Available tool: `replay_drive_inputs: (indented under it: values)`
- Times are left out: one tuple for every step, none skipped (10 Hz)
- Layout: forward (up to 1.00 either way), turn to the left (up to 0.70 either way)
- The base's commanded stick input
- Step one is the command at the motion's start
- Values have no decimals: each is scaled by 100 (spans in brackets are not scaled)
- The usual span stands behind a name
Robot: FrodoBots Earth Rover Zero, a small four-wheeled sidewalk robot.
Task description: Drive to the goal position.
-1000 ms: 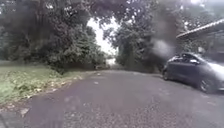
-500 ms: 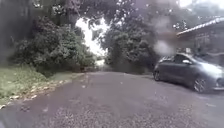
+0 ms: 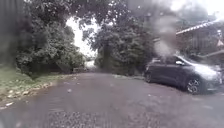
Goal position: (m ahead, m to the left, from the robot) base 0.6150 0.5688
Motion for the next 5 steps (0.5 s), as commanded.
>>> replay_drive_inputs:
  values:
    - [70,0]
    - [70,0]
    - [70,0]
    - [70,0]
    - [70,0]
